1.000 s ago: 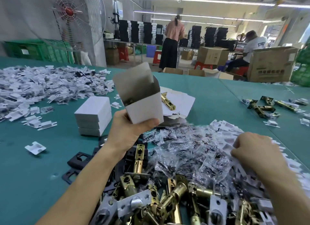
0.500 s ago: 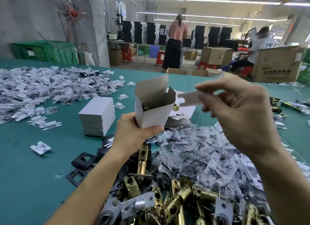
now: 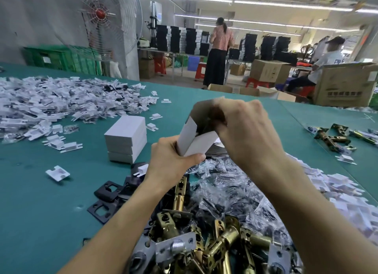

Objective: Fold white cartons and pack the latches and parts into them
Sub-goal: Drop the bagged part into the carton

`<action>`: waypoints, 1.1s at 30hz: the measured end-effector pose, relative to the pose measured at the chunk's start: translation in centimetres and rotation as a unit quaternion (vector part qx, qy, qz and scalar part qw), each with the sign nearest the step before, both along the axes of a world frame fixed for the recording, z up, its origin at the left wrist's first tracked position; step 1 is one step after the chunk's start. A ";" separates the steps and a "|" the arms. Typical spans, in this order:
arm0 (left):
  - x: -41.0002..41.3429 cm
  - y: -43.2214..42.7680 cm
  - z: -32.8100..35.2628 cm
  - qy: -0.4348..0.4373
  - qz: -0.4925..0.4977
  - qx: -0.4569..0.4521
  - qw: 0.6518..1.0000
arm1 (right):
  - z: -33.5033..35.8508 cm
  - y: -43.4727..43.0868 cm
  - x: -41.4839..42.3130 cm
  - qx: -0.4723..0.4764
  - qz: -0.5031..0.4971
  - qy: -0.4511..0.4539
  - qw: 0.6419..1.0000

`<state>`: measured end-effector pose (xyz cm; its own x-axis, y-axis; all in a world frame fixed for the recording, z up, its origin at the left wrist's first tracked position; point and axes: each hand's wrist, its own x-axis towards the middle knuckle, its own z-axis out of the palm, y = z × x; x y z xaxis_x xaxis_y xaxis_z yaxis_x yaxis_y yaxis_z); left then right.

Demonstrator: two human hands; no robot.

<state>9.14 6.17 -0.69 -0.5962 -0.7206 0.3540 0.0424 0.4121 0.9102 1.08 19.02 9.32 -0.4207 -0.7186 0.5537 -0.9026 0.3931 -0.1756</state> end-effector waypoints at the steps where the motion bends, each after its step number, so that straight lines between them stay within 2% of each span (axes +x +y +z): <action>1: 0.0 0.0 -0.1 -0.005 0.003 -0.006 1.000 | 0.0 0.0 -0.1 0.016 -0.007 -0.015 1.000; 5: -0.1 -0.1 0.0 -0.029 0.003 0.009 1.000 | -0.3 -0.1 -0.1 0.094 0.044 -0.064 0.993; 6: -0.1 -0.1 0.1 -0.033 0.002 0.015 0.999 | -0.5 -0.1 -0.3 0.086 0.051 -0.061 0.993; 7: 0.0 -0.1 0.2 -0.034 0.003 0.022 0.999 | -0.8 -0.1 -0.5 0.047 0.057 -0.051 0.996; 10: 0.6 -0.6 0.6 -0.015 0.015 0.066 0.998 | -1.7 -0.1 -1.0 -0.171 0.052 -0.035 0.983; 12: 1.0 -1.3 0.9 -0.015 0.037 0.086 0.995 | -2.6 -0.4 -1.3 -0.213 0.035 -0.059 0.975; 14: 1.3 -2.1 1.2 -0.010 0.072 0.092 0.993 | -4.0 -1.0 -1.8 -0.134 0.012 -0.115 0.984; 16: 1.5 -2.7 1.4 0.005 0.101 0.075 0.992 | -5.5 -1.7 -2.0 0.028 0.017 -0.165 0.986; 18: 1.5 -2.8 1.5 0.023 0.116 0.058 0.991 | -6.7 -2.8 -1.6 0.179 0.067 -0.176 0.966; 20: 1.4 -2.8 1.5 0.037 0.125 0.048 0.990 | -7.8 -4.2 -0.8 0.253 0.113 -0.167 0.946; 25: 1.1 -2.7 2.0 0.077 0.140 0.046 0.986 | -9.6 -7.5 1.2 0.325 0.136 -0.085 0.932; 30: 1.3 -2.9 2.3 0.121 0.145 0.067 0.980 | -10.3 -9.2 2.6 0.255 0.098 -0.081 0.959; 33: 1.4 -3.0 2.3 0.126 0.145 0.073 0.979 | -11.2 -9.4 3.4 0.239 0.090 -0.121 0.959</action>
